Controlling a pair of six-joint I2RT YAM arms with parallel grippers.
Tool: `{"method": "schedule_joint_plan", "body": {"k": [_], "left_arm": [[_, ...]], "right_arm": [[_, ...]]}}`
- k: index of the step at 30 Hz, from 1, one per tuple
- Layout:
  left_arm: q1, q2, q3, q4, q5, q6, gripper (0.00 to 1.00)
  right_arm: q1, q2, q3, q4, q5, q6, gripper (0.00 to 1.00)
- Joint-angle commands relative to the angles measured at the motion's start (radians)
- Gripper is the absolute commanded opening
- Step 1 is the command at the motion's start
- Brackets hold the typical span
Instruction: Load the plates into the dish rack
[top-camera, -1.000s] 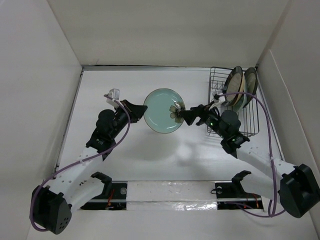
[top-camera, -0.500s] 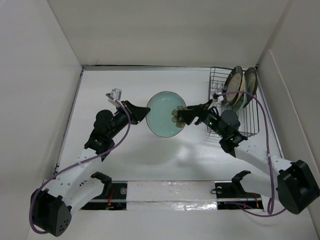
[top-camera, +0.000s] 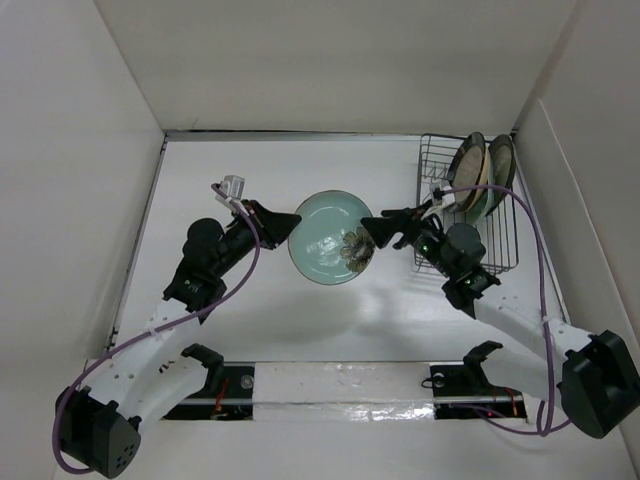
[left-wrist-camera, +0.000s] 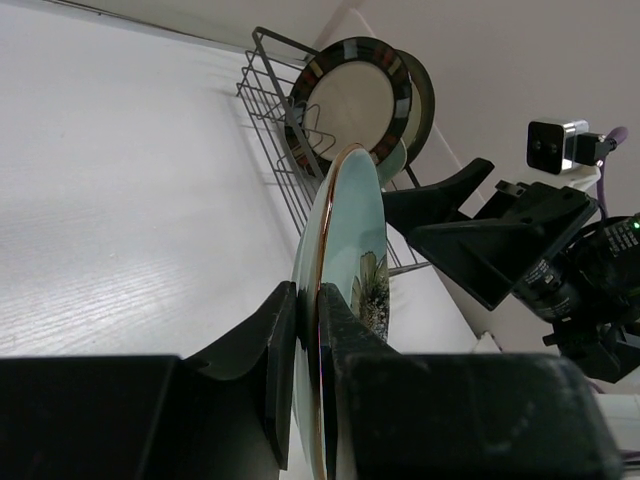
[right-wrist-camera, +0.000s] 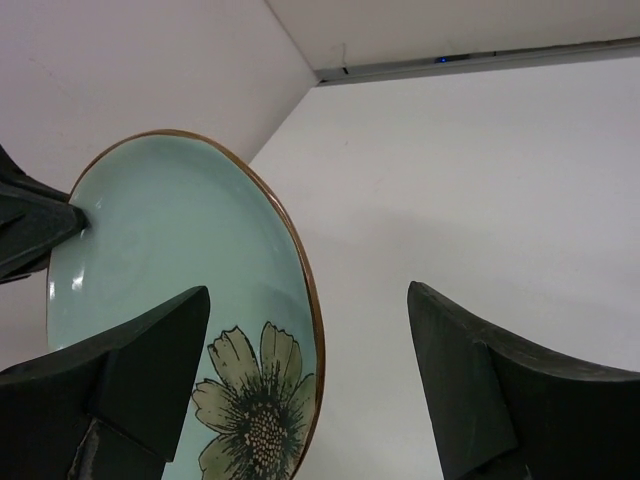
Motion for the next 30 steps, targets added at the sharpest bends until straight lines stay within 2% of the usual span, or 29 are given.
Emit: {"method": "schedule_joint_plan", "body": {"k": [1, 5, 6, 12, 13, 14, 15, 16, 18, 19, 23, 26, 27, 30], "left_arm": [[-0.001, -0.047, 0.068, 0.145, -0.006, -0.016, 0.00], [-0.001, -0.039, 0.066, 0.177, 0.029, -0.025, 0.00], [-0.001, -0.041, 0.057, 0.200, 0.035, -0.031, 0.00], [-0.001, -0.024, 0.061, 0.247, 0.090, -0.065, 0.00], [-0.001, -0.024, 0.061, 0.249, 0.102, -0.068, 0.00], [-0.001, -0.025, 0.071, 0.237, 0.105, -0.062, 0.00], [-0.001, -0.022, 0.080, 0.220, 0.104, -0.053, 0.00], [-0.001, -0.021, 0.089, 0.203, 0.102, -0.040, 0.00], [-0.001, -0.018, 0.107, 0.154, 0.096, -0.011, 0.00], [-0.001, -0.021, 0.107, 0.137, 0.072, -0.005, 0.00], [-0.001, -0.033, 0.147, -0.011, -0.061, 0.076, 0.00], [-0.001, -0.033, 0.204, -0.139, -0.135, 0.154, 0.19], [-0.001, -0.038, 0.228, -0.182, -0.150, 0.171, 0.32], [-0.001, -0.056, 0.284, -0.261, -0.242, 0.255, 0.53]], "right_arm": [[0.006, -0.017, 0.011, -0.008, 0.041, -0.035, 0.85], [0.006, 0.047, 0.023, 0.036, -0.060, -0.018, 0.84], [0.016, 0.078, 0.038, 0.036, -0.155, -0.018, 0.83], [0.036, 0.256, 0.066, 0.202, -0.445, 0.044, 0.74], [0.036, 0.264, 0.062, 0.251, -0.459, 0.056, 0.69], [0.036, 0.267, 0.040, 0.320, -0.473, 0.082, 0.54], [0.036, 0.265, 0.033, 0.320, -0.475, 0.094, 0.54], [0.036, 0.267, 0.031, 0.352, -0.479, 0.102, 0.36], [0.036, 0.267, 0.031, 0.368, -0.497, 0.108, 0.16], [0.036, 0.259, 0.026, 0.389, -0.496, 0.113, 0.00], [0.036, 0.181, 0.011, 0.376, -0.441, 0.101, 0.00], [0.026, 0.083, 0.057, 0.239, -0.363, 0.029, 0.00], [0.014, 0.057, 0.074, 0.202, -0.276, 0.012, 0.00], [-0.010, 0.000, 0.175, 0.034, -0.148, -0.059, 0.00]]}}
